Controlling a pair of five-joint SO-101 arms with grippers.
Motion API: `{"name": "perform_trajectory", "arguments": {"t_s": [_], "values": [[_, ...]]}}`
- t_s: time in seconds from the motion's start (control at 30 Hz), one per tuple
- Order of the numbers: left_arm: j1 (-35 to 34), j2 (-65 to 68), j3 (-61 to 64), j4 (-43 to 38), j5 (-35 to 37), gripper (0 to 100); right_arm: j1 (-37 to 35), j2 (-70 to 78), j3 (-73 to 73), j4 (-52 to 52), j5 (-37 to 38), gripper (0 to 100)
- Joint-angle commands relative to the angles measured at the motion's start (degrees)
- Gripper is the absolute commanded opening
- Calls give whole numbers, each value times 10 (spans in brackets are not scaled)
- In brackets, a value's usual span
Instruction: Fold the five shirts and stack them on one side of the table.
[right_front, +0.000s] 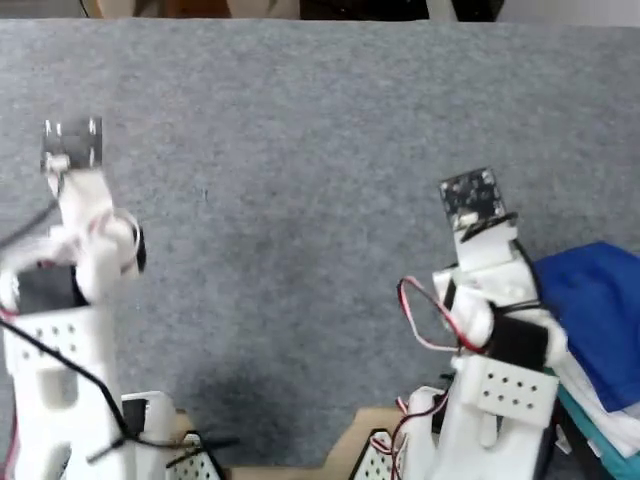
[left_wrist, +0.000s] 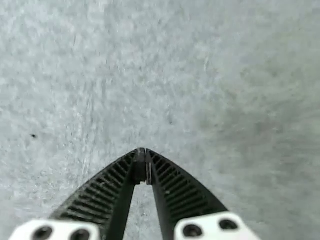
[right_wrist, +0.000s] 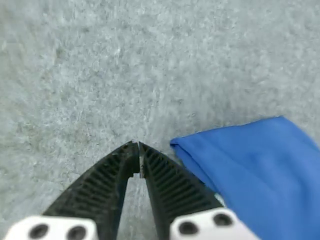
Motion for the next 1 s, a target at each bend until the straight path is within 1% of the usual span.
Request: {"name": "perform_trajectory", "arguments": {"t_s": [0.0,0.13,0.33,0.47,0.57,0.63,0.83,0.9,0.97], "values": [[-14,-94,159,-74,-7,20,-11,-51,76,-55,-2,6],[-19,-175,266,-115,-7,20,-11,-117,170,-98,-2,5],[-21,-309,367,-120,-7,20,-11,-254,303,-120,-1,5],[-17,-403,453,-120,-7,20,-11,-373,378,-114,-2,5],[-21,-477,510,-120,-7,20,-11,-442,374,-73,-1,5],[-21,-517,535,-118,-7,20,-22,-444,373,-62,-1,5],[-16,-505,547,-118,-4,20,-77,-414,375,20,-4,5],[-16,-505,548,-116,-4,20,-78,-414,375,52,-2,5],[-16,-504,548,-116,-4,20,-78,-414,375,56,-2,5]]}}
